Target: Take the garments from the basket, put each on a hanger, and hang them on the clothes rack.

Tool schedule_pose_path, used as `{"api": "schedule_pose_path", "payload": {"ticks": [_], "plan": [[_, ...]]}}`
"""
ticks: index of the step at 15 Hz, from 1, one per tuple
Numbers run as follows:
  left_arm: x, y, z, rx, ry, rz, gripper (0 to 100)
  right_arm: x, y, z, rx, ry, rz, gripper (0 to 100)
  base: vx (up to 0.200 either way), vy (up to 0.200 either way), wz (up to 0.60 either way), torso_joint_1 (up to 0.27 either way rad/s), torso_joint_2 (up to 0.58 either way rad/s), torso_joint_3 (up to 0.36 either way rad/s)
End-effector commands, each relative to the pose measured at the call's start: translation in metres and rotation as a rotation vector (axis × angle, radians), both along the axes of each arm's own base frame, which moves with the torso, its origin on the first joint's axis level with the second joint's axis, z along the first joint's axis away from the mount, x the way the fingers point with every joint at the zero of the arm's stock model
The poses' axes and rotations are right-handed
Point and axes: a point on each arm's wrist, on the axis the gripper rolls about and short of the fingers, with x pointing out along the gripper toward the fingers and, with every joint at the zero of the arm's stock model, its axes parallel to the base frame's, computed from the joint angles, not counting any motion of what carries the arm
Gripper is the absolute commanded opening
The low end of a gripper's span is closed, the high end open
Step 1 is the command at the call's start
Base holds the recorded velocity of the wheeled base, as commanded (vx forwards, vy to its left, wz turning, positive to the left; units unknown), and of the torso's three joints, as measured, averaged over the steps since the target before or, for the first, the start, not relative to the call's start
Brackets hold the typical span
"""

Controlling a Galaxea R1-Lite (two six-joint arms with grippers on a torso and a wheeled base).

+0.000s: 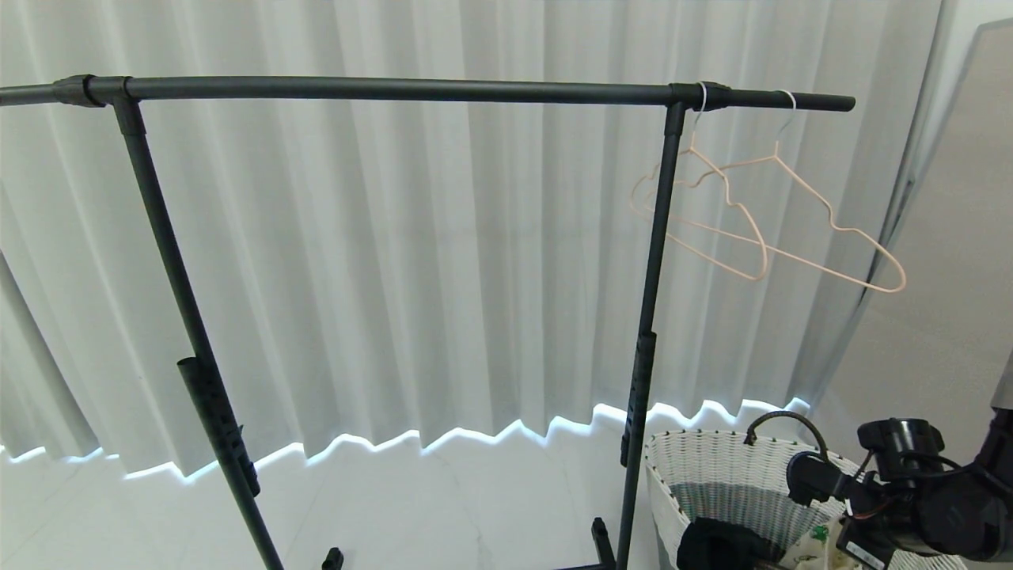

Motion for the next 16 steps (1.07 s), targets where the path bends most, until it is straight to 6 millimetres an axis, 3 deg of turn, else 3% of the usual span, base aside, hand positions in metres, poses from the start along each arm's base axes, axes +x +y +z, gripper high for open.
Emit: {"api": "schedule_pose_path", "payload": {"ticks": [1,6,10,13,16], "plan": [[0.0,0.0,0.0,0.0,0.0,0.0,100,-0.013,-0.002,0.041,0.003,-0.108,-0.014,0,0.0,0.0,0.0,0.0,0.0,0.0],[0.0,0.0,0.0,0.0,0.0,0.0,100,-0.074,0.0,0.143,0.125,-0.211,-0.158,0,0.0,0.0,0.0,0.0,0.0,0.0],[0.0,0.0,0.0,-0.002,0.002,0.0,100,-0.139,0.013,0.228,0.158,-0.293,-0.074,0,0.0,0.0,0.0,0.0,0.0,0.0],[0.0,0.0,0.0,-0.002,0.002,0.0,100,-0.165,0.02,0.273,0.176,-0.362,0.015,0,-0.067,0.0,0.0,0.002,0.0,0.001],[0.0,0.0,0.0,-0.002,0.002,0.0,100,-0.172,0.025,0.293,0.194,-0.423,0.087,0,-0.2,0.0,0.0,-0.001,0.01,-0.001]]}}
